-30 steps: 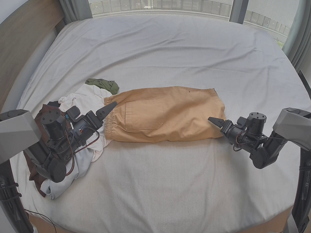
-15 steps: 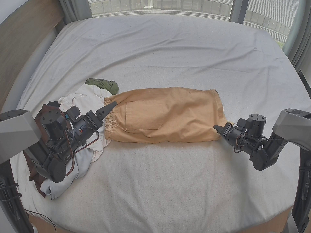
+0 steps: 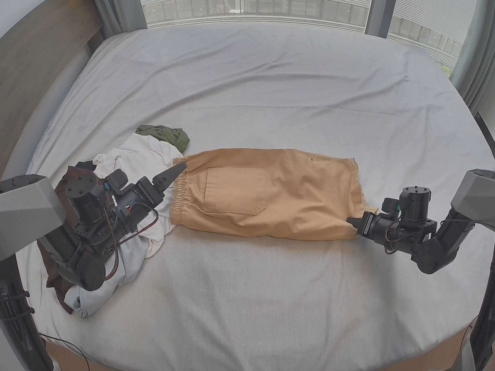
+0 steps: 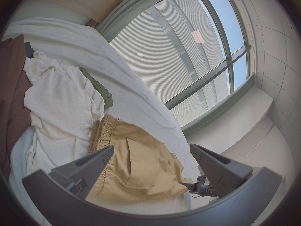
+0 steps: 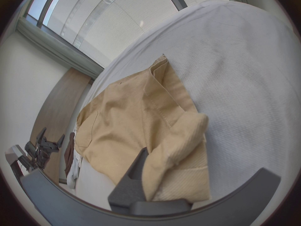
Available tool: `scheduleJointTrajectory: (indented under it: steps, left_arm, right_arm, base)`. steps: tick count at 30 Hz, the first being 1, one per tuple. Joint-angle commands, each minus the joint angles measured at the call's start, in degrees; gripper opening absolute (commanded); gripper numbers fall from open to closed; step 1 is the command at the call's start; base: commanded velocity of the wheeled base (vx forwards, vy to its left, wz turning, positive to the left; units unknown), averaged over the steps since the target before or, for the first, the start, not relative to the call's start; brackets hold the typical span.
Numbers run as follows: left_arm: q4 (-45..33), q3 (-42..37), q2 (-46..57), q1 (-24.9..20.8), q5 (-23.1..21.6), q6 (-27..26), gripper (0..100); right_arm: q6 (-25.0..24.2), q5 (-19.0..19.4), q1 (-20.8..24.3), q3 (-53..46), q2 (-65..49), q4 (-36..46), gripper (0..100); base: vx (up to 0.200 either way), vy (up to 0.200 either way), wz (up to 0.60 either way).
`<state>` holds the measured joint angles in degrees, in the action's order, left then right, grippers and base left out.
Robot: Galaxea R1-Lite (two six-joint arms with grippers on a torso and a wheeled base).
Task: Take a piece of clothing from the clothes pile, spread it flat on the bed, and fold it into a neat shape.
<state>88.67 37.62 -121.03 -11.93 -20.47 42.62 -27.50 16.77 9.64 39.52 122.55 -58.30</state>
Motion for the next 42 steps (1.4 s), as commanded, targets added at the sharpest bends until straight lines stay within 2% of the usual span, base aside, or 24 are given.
scheduleJointTrajectory:
  steps: [1,7,20,33,34,42]
  left_arm:
    - [0.0,-0.2,-0.3,0.0,0.0,0.0,100]
    - [-0.1,-0.6,-0.7,-0.5,-0.2,0.0,100]
    - [-0.1,-1.2,-4.0,-1.1,-0.4,-0.1,100]
    - [0.0,-2.2,-7.2,-3.8,-0.4,-0.2,100]
    - [0.0,-2.2,-7.3,-4.0,-0.4,-0.1,100]
    - [0.1,-2.3,-8.7,-4.9,-0.3,-0.3,100]
  right_arm:
    - [2.4,0.0,-1.1,-2.3,-5.1,2.6,0]
    - [3.9,-0.1,-1.3,-4.3,-8.9,6.6,0]
    - [8.3,0.0,-4.9,-6.9,-16.0,20.2,0]
    - [9.9,-0.1,-5.3,-7.8,-15.5,20.9,0]
    - [9.7,0.0,-5.2,-7.7,-15.5,20.9,100]
    - [9.8,0.5,-4.1,-9.2,-16.7,21.2,100]
  base:
    - [0.000,0.000,0.00]
    - [0.000,0.000,0.00]
    - [0.000,0.000,0.00]
    - [0.000,0.000,0.00]
    - [0.000,0.000,0.00]
    - [0.000,0.000,0.00]
